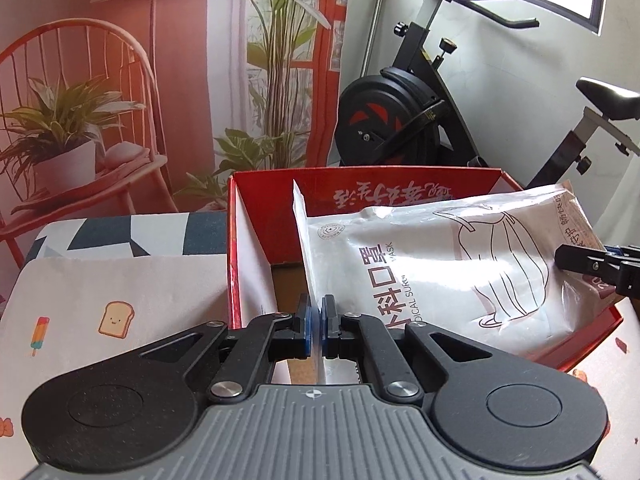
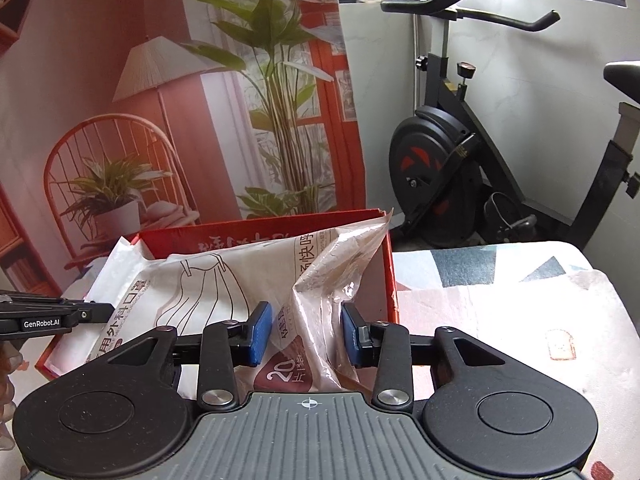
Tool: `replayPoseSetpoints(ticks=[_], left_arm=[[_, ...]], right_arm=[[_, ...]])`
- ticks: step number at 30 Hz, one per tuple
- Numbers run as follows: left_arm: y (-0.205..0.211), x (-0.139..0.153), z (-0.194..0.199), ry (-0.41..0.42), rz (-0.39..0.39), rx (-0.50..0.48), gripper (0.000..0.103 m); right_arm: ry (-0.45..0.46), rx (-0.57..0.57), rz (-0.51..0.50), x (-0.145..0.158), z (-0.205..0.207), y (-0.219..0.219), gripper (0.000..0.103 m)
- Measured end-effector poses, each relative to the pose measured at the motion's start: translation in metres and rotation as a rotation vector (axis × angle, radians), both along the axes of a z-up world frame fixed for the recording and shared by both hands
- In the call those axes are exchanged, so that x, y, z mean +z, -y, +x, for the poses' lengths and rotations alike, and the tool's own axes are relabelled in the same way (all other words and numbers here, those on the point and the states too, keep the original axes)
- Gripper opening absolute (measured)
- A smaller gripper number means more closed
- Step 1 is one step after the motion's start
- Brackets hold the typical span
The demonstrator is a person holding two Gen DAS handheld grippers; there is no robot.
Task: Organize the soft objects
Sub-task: 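Carry the mask bag into the red box with the left tool while the right tool pushes it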
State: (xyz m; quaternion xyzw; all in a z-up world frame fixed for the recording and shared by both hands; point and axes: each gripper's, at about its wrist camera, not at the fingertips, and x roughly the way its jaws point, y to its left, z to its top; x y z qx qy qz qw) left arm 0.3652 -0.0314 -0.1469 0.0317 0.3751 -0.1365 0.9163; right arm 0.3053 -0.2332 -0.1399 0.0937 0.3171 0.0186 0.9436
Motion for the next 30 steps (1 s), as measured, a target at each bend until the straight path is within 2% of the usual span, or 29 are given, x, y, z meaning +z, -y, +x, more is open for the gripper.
replayPoseSetpoints(ticks=[4,8,15,22,25,30], left_arm=[[-0.005,0.002,-0.001,0.003,-0.009,-0.03,0.014],[-0.009,0.005,-0.001,0.018,-0.034,-0.018,0.014],[-0.016,0.008,-0.004,0.04,-0.066,0.012,0.014],[-0.02,0.01,-0.008,0.06,-0.077,0.019,0.014],[-0.021,0.01,-0.009,0.062,-0.079,0.018,0.014],[-0.022,0.011,-0.013,0.072,-0.083,0.013,0.014]], right_arm=[[-0.054,0.001,-0.001,-0.007,0.006,-0.001,0.033],[-0.128,0.02,-0.028,-0.016,0.017,-0.013,0.027],[-0.244,0.084,-0.06,-0.027,0.04,-0.039,0.026],[-0.385,0.075,-0.085,-0.048,0.059,-0.042,0.025],[-0.406,0.072,-0.094,-0.05,0.059,-0.044,0.027],[-0.402,0.115,-0.115,-0.038,0.056,-0.046,0.041]])
